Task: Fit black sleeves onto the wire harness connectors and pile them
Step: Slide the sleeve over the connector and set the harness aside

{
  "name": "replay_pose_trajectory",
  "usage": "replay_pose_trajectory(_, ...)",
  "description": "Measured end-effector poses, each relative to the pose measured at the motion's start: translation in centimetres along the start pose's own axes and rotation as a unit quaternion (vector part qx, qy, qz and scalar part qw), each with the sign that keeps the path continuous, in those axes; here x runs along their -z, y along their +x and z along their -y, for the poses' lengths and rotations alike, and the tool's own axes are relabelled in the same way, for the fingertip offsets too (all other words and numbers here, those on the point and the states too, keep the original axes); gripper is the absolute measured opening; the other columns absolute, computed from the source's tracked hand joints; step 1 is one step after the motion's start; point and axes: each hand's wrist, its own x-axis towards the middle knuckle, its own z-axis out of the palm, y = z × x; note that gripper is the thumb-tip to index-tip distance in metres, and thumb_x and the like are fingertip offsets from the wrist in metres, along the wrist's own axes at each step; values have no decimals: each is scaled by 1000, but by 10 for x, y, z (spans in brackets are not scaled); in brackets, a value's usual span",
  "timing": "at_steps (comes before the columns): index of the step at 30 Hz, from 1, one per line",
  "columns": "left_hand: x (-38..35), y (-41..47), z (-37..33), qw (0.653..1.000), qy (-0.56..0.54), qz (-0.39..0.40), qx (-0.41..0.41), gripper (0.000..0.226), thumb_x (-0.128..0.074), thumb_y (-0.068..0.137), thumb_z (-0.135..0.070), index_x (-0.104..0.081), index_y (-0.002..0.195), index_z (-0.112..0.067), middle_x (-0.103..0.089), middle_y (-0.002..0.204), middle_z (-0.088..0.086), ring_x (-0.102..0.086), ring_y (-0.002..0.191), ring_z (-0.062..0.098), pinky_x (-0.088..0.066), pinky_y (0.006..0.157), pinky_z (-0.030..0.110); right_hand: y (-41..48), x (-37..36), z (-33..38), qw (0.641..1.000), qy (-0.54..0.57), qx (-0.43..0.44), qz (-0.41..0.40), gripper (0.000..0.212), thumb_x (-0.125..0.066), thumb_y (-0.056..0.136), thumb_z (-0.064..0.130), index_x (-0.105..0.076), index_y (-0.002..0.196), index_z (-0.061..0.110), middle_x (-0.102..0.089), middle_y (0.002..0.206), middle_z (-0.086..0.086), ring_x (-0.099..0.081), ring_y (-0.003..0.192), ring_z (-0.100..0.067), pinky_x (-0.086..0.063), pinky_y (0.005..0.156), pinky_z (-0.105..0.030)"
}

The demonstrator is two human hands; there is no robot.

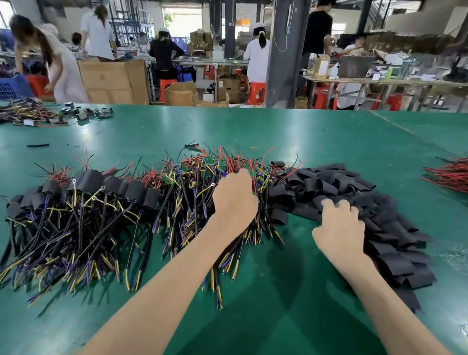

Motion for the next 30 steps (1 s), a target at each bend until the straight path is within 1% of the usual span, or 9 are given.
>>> replay_pose_trajectory(3,15,3,3,992,-115,-22,49,23,-49,87,-4,-51,110,-5,-62,106,16,-60,98,33,-48,84,38,0,3,3,998,50,7,-47,41,-55,83,13,-47,124,16,-47,120,-9,-42,111,-30,-37,86,-44)
replay_pose_trajectory(6,42,12,7,941,-313,15,129,31,-41,87,2,-49,117,-1,-61,105,19,-65,90,29,-53,85,44,2,3,5,980,146,96,-92,34,-51,89,11,-56,123,14,-53,122,-8,-45,104,-33,-37,90,-42)
replay_pose_trajectory(8,64,17,9,896,-419,37,145,32,-34,92,7,-50,120,1,-60,91,15,-65,70,20,-58,78,39,2,3,8,966,198,142,-92,25,-51,92,10,-64,113,11,-61,111,-12,-49,93,-35,-36,89,-39)
replay_pose_trajectory(10,86,20,14,887,-441,15,134,29,-32,94,7,-56,106,-2,-59,78,12,-61,52,11,-57,59,24,0,-1,12,964,201,166,-53,23,-49,94,14,-64,112,13,-64,100,-14,-52,88,-36,-37,87,-40)
replay_pose_trajectory(13,107,19,28,911,-399,-33,101,20,-42,95,-13,-61,99,-8,-57,71,2,-55,50,9,-44,54,25,-3,-10,14,962,184,203,14,24,-46,97,22,-60,117,19,-60,95,-12,-50,90,-34,-36,88,-40)
replay_pose_trajectory(17,108,1,48,979,-156,-111,-69,22,-51,95,-26,-69,91,-16,-60,74,-4,-54,69,14,-36,62,25,-5,-13,13,953,153,255,64,21,-49,97,27,-68,105,21,-57,93,-7,-50,92,-30,-33,86,-32)
replay_pose_trajectory(20,103,-11,62,971,-53,-186,-137,20,-52,96,-24,-70,96,-15,-60,89,5,-57,82,27,-45,72,36,-6,-13,13,950,147,248,118,25,-56,92,27,-64,115,23,-53,101,-6,-45,101,-28,-31,85,-31)
replay_pose_trajectory(23,98,-21,75,947,20,-250,-201,20,-52,96,-26,-69,99,-16,-58,88,7,-60,75,30,-51,56,41,-5,-14,12,950,127,240,155,39,-58,91,20,-54,129,23,-51,116,-8,-40,109,-28,-33,89,-33)
replay_pose_trajectory(30,40,-47,101,963,24,-161,-214,7,-64,90,-15,-69,95,-16,-59,85,4,-62,70,26,-51,44,38,-8,-14,10,962,25,251,104,37,-50,95,20,-44,131,27,-49,117,-3,-44,111,-24,-40,84,-35)
